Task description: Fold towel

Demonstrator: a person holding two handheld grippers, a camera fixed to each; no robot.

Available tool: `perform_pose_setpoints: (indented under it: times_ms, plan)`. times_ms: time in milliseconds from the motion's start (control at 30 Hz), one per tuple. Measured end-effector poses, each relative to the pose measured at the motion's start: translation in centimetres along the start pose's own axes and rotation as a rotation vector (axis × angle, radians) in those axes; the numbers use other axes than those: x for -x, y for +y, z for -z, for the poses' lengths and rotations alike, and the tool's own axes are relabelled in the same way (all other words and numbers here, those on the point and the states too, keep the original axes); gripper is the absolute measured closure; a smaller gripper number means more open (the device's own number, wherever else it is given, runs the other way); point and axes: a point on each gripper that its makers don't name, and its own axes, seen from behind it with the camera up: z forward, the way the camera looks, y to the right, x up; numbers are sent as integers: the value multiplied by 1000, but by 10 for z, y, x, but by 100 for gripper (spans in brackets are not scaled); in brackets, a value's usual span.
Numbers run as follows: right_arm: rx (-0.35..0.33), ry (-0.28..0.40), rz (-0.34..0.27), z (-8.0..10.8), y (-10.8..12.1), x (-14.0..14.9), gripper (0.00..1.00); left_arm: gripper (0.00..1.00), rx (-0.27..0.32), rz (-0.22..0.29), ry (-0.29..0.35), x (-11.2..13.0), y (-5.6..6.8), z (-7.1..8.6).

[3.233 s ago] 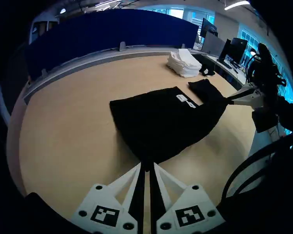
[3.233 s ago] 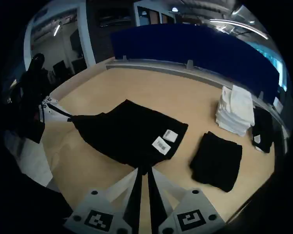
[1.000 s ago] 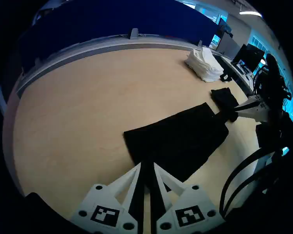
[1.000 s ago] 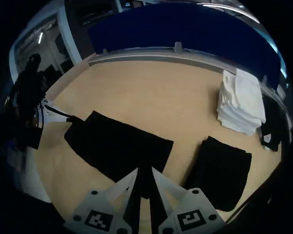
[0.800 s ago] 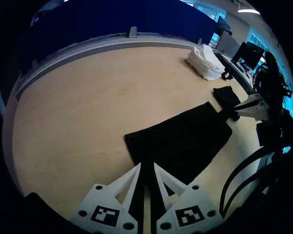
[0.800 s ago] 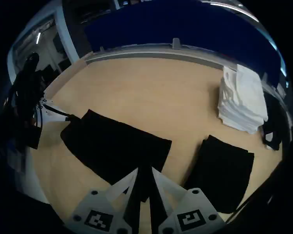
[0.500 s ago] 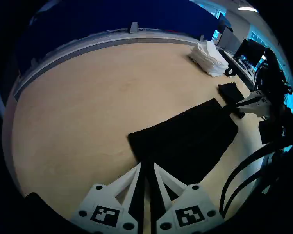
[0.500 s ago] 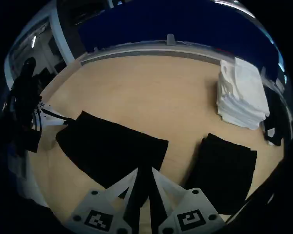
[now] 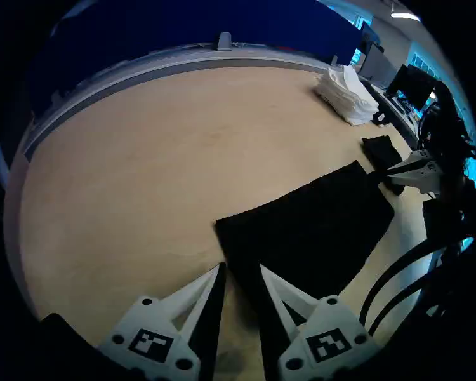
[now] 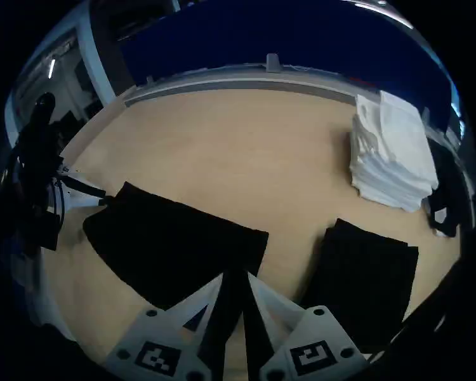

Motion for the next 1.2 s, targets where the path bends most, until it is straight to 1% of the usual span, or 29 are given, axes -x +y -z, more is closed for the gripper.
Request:
perform_pose_setpoints:
  times_ms: [33, 100, 167, 233, 300, 367, 500, 567, 633, 900, 1000, 1200]
  plan:
    - [4, 0, 1, 0, 1, 0, 86, 60, -1, 3, 1, -1, -1, 0]
    - [15, 3, 4, -1, 2, -1, 84, 54, -2, 8, 4, -2, -1, 0]
    - [27, 7, 10, -1, 4, -2, 78, 45, -2, 8, 8, -2, -1, 1]
    - [35, 11, 14, -1, 6, -3, 66, 39, -6, 4, 12, -3, -2, 2]
    - [42, 14, 16, -1, 7, -4, 57, 32, -11, -1, 16, -3, -3, 4]
    - [51, 19, 19, -1, 9, -5, 46, 27, -17, -6, 18, -2, -4, 5]
    - [63, 34, 30, 1, 11, -7, 35, 20, -23, -5, 26, -1, -4, 9]
    - [60, 39, 36, 3, 10, -7, 33, 18, -27, 0, 31, -1, -4, 10]
    - [57, 42, 41, 4, 9, -8, 33, 15, -29, 7, 38, -1, -5, 13]
    - [50, 50, 38, 11, 5, -7, 33, 15, -39, 26, 60, -1, -7, 23]
    - [46, 53, 36, 15, 3, -6, 33, 15, -41, 29, 62, 4, -6, 28]
    - [39, 54, 39, 23, -4, 1, 33, 15, -58, 39, 59, 23, -6, 38]
